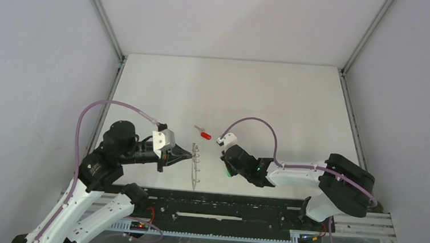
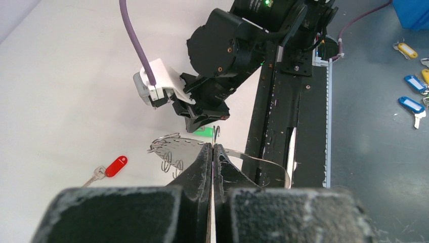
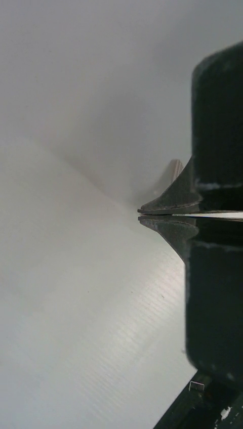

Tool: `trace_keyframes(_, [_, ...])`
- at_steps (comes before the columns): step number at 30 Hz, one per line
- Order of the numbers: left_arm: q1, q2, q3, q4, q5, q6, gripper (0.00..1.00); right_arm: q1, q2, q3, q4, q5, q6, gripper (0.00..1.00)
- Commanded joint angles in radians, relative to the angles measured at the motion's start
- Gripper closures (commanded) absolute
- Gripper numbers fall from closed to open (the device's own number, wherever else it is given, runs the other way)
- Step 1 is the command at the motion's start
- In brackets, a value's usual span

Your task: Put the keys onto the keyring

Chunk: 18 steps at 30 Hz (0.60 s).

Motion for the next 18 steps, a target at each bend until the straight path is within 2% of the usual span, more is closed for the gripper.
trace_keyframes(1, [0.005,-0.013,0.014,0.049,-0.001,-0.007,1.00,0.009,0.027,-0.003,0.075,0.051,0.049,0.94])
trace_keyframes(3, [0.005,-0.011,0.014,0.048,0.002,-0.007,1.00,0.006,0.031,-0.007,0.078,0.029,0.062,0.79])
trace_keyframes(5, [0.005,-0.007,0.015,0.050,0.005,-0.009,1.00,-0.008,0.033,-0.010,0.083,-0.002,0.073,0.74])
trace_keyframes(13, [0.005,-0.007,0.021,0.051,0.007,-0.010,1.00,-0.076,-0.023,-0.027,0.067,-0.153,0.081,0.61])
trace_keyframes(18, [0.006,-0.008,0.021,0.053,0.007,-0.013,1.00,-0.102,-0.059,-0.050,0.062,-0.214,0.080,0.58])
